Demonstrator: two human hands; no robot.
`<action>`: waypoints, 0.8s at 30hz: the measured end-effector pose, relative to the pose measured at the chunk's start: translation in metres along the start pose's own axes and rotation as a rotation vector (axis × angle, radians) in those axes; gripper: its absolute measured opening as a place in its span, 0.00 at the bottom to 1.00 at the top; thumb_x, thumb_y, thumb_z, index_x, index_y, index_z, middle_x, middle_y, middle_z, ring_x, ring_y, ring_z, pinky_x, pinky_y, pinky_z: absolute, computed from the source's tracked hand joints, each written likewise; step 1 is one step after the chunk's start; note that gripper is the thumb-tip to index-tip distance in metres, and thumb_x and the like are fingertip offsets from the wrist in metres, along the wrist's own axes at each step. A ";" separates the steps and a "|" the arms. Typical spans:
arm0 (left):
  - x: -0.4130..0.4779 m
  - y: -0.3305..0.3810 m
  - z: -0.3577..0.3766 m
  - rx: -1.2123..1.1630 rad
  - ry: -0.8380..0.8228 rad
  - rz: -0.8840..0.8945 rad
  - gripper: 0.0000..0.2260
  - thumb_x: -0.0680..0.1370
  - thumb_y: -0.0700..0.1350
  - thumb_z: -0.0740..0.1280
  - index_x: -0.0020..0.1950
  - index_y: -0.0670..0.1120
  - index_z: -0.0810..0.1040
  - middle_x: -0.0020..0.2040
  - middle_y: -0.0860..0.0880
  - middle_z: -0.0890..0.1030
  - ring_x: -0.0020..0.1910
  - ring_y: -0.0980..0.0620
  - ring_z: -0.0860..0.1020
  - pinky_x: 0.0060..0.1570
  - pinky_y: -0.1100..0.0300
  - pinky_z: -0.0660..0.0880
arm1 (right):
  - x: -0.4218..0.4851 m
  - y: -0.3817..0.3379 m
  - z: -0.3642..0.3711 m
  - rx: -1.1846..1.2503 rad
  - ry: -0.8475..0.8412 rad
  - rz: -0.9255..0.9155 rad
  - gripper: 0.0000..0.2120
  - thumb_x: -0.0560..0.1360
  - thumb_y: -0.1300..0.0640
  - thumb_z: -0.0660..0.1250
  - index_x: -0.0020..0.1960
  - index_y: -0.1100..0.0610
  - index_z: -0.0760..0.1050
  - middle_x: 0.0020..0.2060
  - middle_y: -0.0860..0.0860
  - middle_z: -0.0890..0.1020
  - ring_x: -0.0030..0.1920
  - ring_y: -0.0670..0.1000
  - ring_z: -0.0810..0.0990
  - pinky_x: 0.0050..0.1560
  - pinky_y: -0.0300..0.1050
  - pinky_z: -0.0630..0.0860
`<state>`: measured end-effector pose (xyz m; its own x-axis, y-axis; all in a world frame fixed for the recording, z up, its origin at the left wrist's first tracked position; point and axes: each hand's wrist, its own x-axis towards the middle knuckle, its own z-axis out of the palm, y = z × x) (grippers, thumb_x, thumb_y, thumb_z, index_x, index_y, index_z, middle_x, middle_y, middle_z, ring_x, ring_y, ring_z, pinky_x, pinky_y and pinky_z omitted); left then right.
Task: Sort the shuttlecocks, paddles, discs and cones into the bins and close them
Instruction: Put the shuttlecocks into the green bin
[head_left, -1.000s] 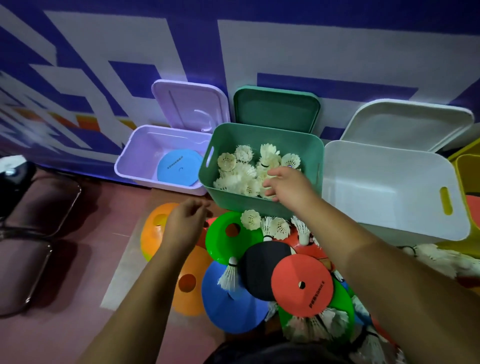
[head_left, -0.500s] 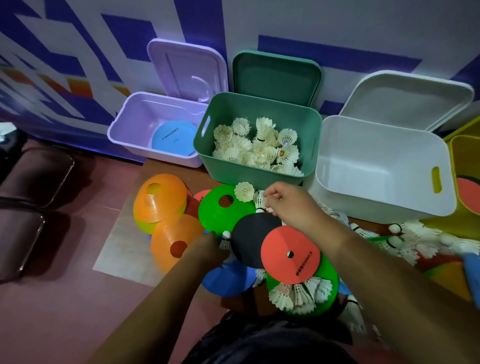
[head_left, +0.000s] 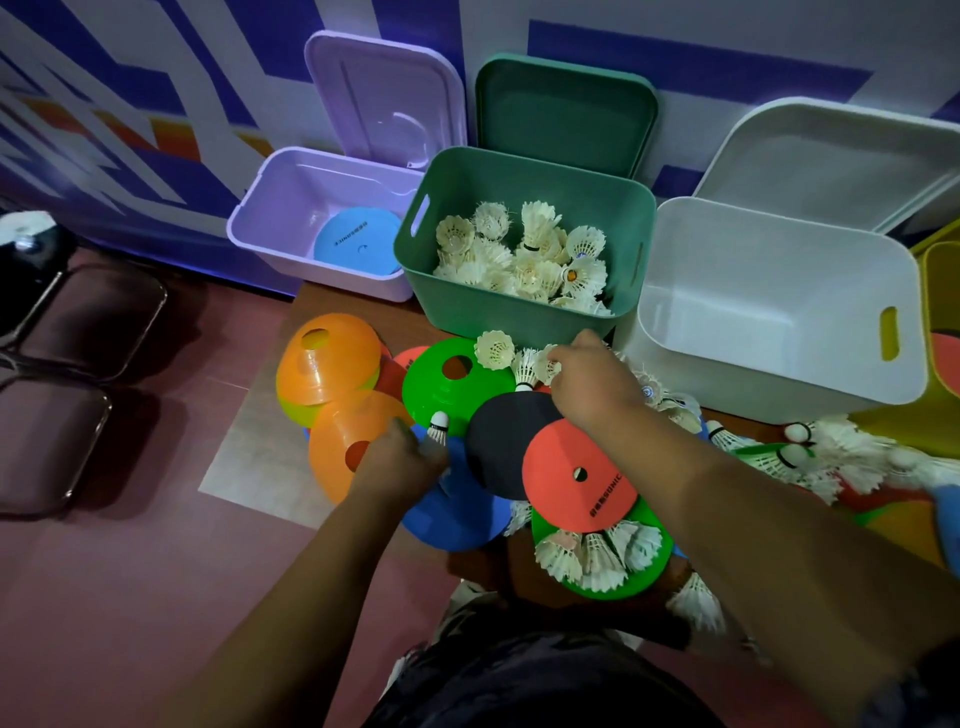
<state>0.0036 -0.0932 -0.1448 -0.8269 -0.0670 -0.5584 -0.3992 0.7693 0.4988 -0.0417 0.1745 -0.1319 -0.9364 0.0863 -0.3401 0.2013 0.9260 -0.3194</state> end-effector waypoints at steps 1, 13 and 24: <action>-0.002 0.000 -0.003 -0.018 0.013 -0.001 0.13 0.80 0.50 0.69 0.53 0.42 0.71 0.38 0.44 0.78 0.32 0.49 0.75 0.26 0.57 0.66 | 0.000 -0.002 0.000 -0.023 0.002 0.014 0.23 0.78 0.61 0.66 0.71 0.49 0.78 0.63 0.55 0.71 0.59 0.60 0.78 0.57 0.53 0.78; -0.016 0.030 -0.044 -0.403 0.047 0.122 0.18 0.72 0.59 0.75 0.55 0.50 0.78 0.47 0.47 0.83 0.45 0.42 0.85 0.48 0.35 0.82 | 0.004 -0.007 0.003 -0.258 -0.087 0.092 0.22 0.75 0.62 0.65 0.67 0.52 0.80 0.63 0.52 0.74 0.65 0.60 0.74 0.65 0.56 0.70; 0.033 0.155 -0.091 -0.448 0.086 0.341 0.30 0.76 0.65 0.73 0.68 0.45 0.76 0.52 0.50 0.83 0.46 0.51 0.85 0.51 0.47 0.85 | -0.035 -0.006 -0.027 0.195 0.293 -0.063 0.16 0.82 0.57 0.62 0.66 0.55 0.83 0.61 0.51 0.80 0.57 0.58 0.82 0.59 0.54 0.80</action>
<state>-0.1215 -0.0338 -0.0258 -0.9602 0.0722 -0.2699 -0.2175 0.4130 0.8844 -0.0179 0.1760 -0.0941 -0.9857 0.1593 -0.0555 0.1653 0.8475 -0.5044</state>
